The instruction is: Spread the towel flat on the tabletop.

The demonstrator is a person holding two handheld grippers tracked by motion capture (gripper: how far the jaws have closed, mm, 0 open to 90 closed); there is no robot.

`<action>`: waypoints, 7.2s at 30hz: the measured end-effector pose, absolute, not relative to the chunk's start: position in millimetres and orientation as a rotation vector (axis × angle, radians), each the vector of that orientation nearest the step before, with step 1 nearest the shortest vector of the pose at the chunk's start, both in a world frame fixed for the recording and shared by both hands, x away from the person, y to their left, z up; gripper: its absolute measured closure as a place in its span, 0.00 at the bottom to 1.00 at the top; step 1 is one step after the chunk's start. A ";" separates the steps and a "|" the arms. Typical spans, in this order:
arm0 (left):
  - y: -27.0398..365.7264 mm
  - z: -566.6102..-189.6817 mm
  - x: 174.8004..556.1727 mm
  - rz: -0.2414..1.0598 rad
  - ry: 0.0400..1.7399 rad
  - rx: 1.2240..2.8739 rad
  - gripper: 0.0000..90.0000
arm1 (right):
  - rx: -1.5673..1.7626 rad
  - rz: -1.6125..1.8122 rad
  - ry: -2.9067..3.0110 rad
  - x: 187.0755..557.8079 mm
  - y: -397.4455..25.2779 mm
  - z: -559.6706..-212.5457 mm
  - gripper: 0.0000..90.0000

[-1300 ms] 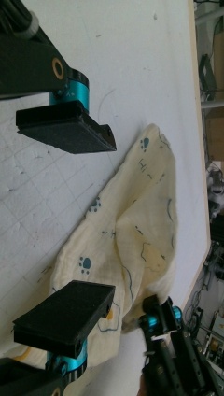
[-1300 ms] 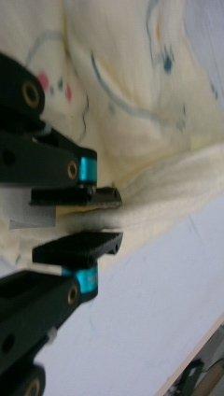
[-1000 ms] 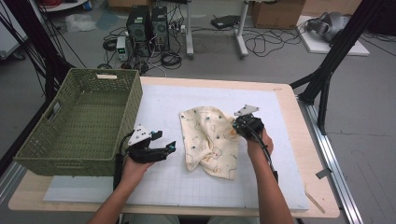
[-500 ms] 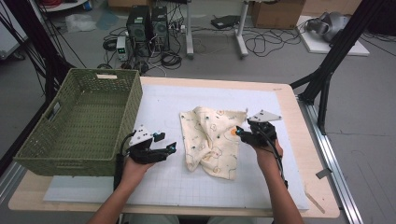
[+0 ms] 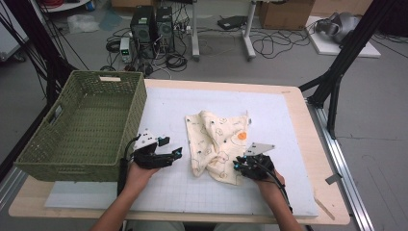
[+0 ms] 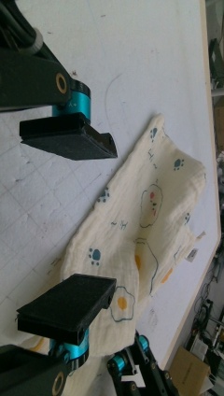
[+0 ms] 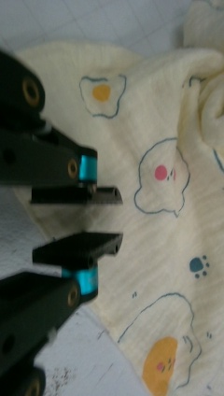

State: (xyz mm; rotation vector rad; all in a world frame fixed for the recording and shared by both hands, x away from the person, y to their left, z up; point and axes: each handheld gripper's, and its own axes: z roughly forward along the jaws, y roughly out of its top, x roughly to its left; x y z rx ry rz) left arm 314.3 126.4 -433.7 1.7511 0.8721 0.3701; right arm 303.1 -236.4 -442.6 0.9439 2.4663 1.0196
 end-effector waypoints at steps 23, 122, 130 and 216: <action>94.7 -443.8 312.8 0.253 0.842 1.860 0.40 | 1.108 1.074 2.264 304.4 -281.0 -423.7 0.69; 85.5 -449.0 310.1 0.299 0.757 2.081 0.97 | 1.019 1.100 2.435 303.0 -277.5 -446.8 0.96; 108.0 -436.4 296.8 0.237 0.768 2.041 0.97 | 0.957 1.106 2.525 281.7 -278.4 -439.0 0.96; 102.8 -451.0 423.9 0.530 1.242 1.873 0.95 | 1.342 1.014 2.137 387.7 -280.5 -431.6 0.63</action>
